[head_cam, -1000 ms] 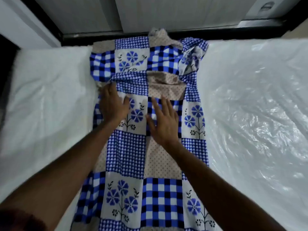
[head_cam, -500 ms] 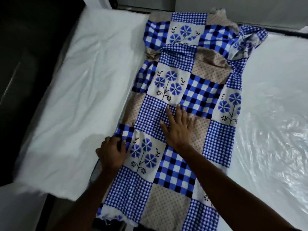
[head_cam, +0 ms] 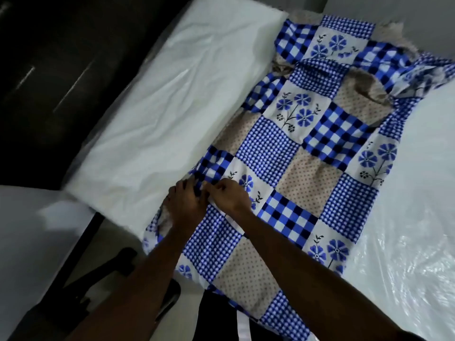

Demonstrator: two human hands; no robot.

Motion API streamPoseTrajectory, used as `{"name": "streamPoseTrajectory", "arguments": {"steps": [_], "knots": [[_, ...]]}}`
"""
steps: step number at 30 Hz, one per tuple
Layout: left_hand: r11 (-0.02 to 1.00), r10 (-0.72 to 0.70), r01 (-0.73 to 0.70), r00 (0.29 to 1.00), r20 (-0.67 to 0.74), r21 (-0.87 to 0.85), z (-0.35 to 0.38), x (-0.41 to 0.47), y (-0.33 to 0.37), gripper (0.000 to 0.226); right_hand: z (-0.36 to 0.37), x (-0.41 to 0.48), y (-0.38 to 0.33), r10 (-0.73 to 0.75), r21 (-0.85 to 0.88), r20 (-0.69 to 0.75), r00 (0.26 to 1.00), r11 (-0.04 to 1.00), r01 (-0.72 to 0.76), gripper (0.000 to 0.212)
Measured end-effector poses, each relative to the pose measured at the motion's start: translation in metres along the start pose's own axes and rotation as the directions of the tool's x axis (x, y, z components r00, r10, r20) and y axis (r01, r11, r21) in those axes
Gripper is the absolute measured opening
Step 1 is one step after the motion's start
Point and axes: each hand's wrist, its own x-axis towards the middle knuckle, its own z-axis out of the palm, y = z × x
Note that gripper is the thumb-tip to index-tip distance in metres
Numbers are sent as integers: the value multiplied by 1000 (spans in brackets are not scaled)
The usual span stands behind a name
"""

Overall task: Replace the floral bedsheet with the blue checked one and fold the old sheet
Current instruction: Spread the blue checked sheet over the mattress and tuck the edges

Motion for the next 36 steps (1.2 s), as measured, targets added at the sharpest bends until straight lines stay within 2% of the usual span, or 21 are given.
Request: {"name": "streamPoseTrajectory", "arguments": {"steps": [4, 7, 9, 11, 14, 16, 18, 21, 24, 27, 29, 31, 34, 36], "knots": [[992, -113, 112, 994, 11, 57, 4, -25, -40, 49, 13, 10, 2, 37, -55, 8, 999, 998, -37, 45], [962, -247, 253, 967, 66, -102, 1, -38, -78, 42, 20, 16, 2, 61, -55, -6, 998, 997, -61, 31], [973, -185, 196, 978, 100, -120, 0, -47, -102, 40, 23, 13, 3, 63, -36, -40, 997, 997, -64, 29], [995, -99, 101, 988, 119, -12, -2, -54, -120, 43, 27, 4, 4, 35, -22, -83, 996, 999, -37, 31], [995, -33, 26, 997, 69, 101, -9, -68, -147, 49, 47, -15, 7, -132, -88, -100, 986, 988, 124, 23], [990, -56, 38, 990, 131, 136, -12, -76, -165, 60, 66, -27, 6, -341, -154, -69, 937, 932, 328, 13], [984, -94, 57, 972, 216, 170, -12, -82, -182, 68, 89, -35, 2, -511, -246, 55, 858, 826, 508, 27], [992, -44, 18, 979, 201, 128, -12, -83, -195, 56, 122, -43, -8, -586, -408, 287, 758, 642, 650, 48], [1000, 3, -1, 987, 161, -14, -16, -75, -197, 34, 145, -40, -19, -603, -507, 309, 735, 550, 664, 53], [989, 77, -55, 983, 168, -134, -19, -71, -195, 29, 158, -32, -24, -600, -540, 286, 748, 544, 643, 58], [981, 158, -136, 973, 165, -140, -16, -74, -199, 24, 160, -29, -28, -622, -552, 254, 741, 535, 639, 41], [976, 203, -188, 968, 148, -108, -11, -76, -205, 25, 160, -27, -27, -684, -564, 211, 698, 498, 658, 17], [989, 134, -126, 984, 117, -75, -6, -67, -212, 32, 158, -25, -24, -745, -582, 198, 637, 433, 688, 13], [993, 108, -99, 980, 168, -61, -9, -63, -215, 29, 152, -27, -24, -774, -560, 207, 598, 408, 721, 11]]}}
